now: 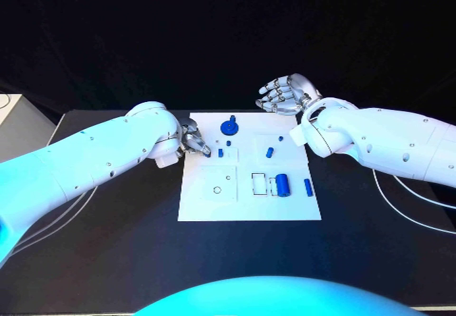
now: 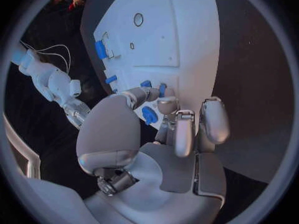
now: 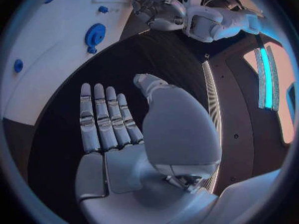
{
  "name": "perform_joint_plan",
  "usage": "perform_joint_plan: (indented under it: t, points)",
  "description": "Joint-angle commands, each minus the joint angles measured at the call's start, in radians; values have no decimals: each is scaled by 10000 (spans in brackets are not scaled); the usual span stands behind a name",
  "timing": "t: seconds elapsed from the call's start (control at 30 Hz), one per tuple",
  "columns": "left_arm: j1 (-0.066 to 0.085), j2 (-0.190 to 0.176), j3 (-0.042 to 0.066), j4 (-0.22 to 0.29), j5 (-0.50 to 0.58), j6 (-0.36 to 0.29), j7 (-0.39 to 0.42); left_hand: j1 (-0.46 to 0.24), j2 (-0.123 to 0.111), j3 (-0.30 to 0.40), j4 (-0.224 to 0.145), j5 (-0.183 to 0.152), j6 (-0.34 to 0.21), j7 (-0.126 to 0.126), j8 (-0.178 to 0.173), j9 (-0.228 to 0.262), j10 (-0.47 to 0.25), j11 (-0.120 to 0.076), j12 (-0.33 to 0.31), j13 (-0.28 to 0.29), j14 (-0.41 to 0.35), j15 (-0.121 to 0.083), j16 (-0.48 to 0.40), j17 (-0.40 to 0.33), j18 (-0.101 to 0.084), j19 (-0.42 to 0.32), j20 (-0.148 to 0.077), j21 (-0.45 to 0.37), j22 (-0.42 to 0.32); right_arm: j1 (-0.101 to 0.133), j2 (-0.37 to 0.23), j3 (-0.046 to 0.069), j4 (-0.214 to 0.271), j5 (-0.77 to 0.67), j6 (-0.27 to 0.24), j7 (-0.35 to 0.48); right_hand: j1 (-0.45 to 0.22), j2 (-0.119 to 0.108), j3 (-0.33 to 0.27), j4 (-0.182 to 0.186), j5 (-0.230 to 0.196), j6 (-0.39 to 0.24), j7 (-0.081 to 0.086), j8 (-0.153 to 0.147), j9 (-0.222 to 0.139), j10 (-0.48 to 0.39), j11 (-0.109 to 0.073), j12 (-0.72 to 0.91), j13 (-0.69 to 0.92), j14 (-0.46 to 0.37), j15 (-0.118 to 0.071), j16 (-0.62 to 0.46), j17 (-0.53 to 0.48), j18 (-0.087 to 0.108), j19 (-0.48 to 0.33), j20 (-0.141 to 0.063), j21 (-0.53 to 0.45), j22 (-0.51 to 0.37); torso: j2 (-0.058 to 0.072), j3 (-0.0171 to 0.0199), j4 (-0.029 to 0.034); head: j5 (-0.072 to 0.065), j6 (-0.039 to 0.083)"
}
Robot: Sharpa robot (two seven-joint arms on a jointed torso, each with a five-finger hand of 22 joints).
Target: Assemble the parts on the task board
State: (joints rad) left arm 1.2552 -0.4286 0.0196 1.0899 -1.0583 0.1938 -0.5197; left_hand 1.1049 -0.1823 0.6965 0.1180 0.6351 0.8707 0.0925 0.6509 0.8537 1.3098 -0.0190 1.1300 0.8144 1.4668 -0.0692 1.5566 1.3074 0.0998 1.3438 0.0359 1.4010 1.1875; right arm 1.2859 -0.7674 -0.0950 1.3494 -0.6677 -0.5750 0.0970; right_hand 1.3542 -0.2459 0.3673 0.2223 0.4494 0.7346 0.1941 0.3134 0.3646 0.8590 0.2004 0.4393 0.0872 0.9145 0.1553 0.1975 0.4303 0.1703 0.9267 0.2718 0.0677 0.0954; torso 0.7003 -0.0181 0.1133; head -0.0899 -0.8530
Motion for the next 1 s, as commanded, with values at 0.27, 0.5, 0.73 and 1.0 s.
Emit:
perform_joint_plan:
  t: [0.27,0.5,0.73,1.0]
  points:
    - [-31,11,-3,-18,-11,88,47,45,64,1602,-1639,40,473,-383,54,16,36,-50,-76,-32,964,-94,23,2365,-166,64,-25,34,9,-1,3,5,2,-24,105,111,-23,88,-33,2,32,-70,631,10,-7,-66,-30,30,-8,-41,32,-28,-8,140,-65,-19,7,-9,2,3,-4,9,4]
    - [-67,54,-4,-87,-10,102,56,45,64,1602,-1639,40,473,-383,54,16,36,-50,-76,-32,964,-94,23,2365,-166,64,-25,34,9,-2,0,5,5,-23,110,110,-23,88,-33,2,32,-70,631,10,-7,-66,-30,30,-8,-41,32,-28,-8,140,-65,-19,7,-9,11,5,-6,-7,-16]
    - [-87,101,-5,-144,-10,171,56,40,64,1600,-1642,44,474,-383,52,18,32,-51,-91,-52,962,-94,19,2357,-166,62,-25,33,7,-3,-2,5,12,-23,111,109,-23,88,-33,2,32,-70,631,10,-7,-66,-30,30,-8,-41,32,-28,-8,140,-65,-19,7,-9,1,11,-4,-22,-28]
    - [-94,180,-7,-218,-6,282,63,39,64,1599,-1644,45,473,-383,50,19,23,-51,-110,-81,962,-94,20,2359,-162,50,-26,25,-13,-3,4,5,14,-22,111,110,-23,88,-33,2,32,-70,631,10,-7,-66,-30,30,-8,-41,32,-28,-8,140,-65,-19,7,-9,3,11,-10,-30,-28]
